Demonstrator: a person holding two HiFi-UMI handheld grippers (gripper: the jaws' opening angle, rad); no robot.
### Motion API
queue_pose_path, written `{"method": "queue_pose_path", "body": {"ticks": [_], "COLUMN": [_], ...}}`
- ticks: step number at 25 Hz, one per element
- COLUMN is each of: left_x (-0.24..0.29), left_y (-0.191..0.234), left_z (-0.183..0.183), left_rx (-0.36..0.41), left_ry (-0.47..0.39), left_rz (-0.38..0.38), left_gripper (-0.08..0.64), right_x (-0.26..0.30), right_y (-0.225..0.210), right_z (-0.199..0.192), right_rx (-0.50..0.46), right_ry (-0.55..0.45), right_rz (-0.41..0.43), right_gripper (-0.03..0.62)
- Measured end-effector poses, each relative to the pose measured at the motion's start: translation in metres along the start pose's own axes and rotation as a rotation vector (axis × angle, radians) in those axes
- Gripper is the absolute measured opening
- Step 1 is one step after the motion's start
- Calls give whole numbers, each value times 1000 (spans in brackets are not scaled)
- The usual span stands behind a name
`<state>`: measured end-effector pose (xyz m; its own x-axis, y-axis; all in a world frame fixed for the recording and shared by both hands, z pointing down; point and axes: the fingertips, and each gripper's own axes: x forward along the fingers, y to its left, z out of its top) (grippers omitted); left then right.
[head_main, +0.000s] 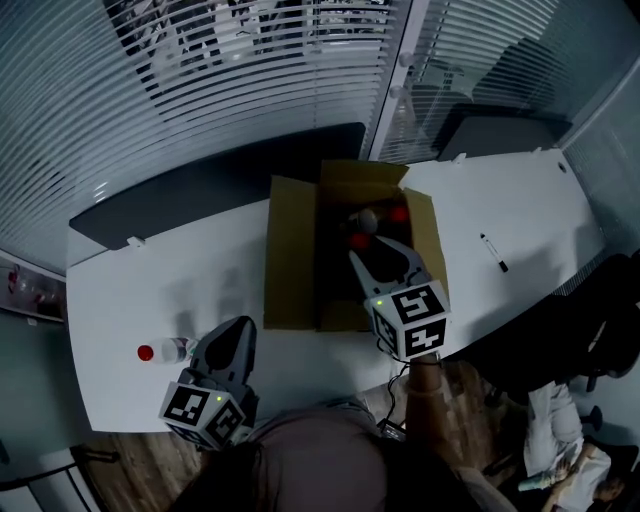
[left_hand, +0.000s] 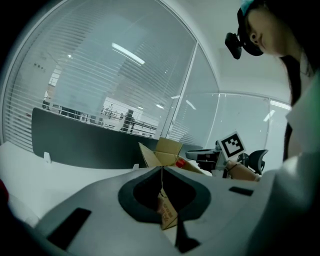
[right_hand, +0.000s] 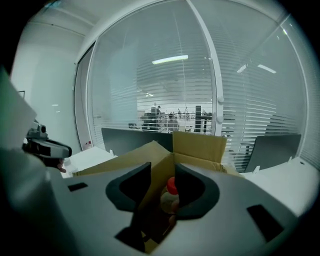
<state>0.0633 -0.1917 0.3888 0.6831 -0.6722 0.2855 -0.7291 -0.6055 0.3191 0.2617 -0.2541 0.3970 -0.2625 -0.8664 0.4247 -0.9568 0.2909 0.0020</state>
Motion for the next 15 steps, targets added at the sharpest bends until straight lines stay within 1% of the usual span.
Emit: {"method": "queue_pose_path", "body": {"ticks": [4, 10, 15], "left_x": [2, 6, 8], "left_y": [12, 18, 9], "left_z": [-3, -2, -3], "left_rx": [9, 5, -27], "left_ry": [-16, -7, 60], "left_rz": [-6, -20, -46], "left_gripper": [9, 9, 9], "right_x": [13, 29, 42], "right_y": [-4, -15, -21], "right_z": [-9, -22, -38], "right_rx": [5, 27, 40], "right_ry": [45, 102, 167], "right_rz": [-15, -48, -51], "right_gripper": [144, 168, 188]}}
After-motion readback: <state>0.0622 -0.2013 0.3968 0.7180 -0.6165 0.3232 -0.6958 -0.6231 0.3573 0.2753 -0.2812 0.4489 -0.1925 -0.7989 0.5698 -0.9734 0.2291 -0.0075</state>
